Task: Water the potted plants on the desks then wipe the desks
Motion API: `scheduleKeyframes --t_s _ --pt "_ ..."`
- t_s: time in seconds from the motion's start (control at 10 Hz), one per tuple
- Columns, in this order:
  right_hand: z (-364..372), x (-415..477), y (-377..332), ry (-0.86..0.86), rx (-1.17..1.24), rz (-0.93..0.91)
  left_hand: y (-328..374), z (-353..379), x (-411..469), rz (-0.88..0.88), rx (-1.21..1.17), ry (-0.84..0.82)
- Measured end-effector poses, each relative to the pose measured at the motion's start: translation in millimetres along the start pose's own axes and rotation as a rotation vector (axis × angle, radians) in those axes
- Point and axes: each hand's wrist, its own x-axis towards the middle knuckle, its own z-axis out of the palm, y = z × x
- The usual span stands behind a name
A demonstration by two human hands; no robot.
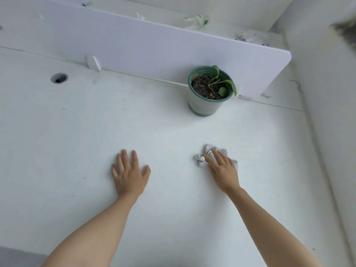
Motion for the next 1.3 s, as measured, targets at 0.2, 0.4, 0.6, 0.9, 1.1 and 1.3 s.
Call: scheduleKeyframes --t_s 0.2,0.4,0.6,0.9,1.1,1.3 --pt "-29.6 -25.1 64.8 0.110 0.046 0.345 -0.1 0.0 0.3 0.004 0.001 0.001" --pt "-56.6 -15.2 139.7 0.297 0.391 0.770 1.8 0.1 -0.6 -0.024 0.017 0.001" --pt "-87.0 15.5 186.5 0.409 0.308 0.756 3.7 0.9 -1.4 -0.059 0.026 0.012" --pt "-64.7 77.7 215.4 0.187 0.154 0.746 4.2 4.4 -0.1 -0.095 0.052 0.059" --pt "-36.4 79.2 183.5 0.218 0.154 0.791 5.7 5.7 0.8 -0.096 0.052 0.063" --pt "-9.4 43.5 97.7 0.262 0.164 0.507 4.6 3.7 -0.6 -0.075 -0.002 0.039"
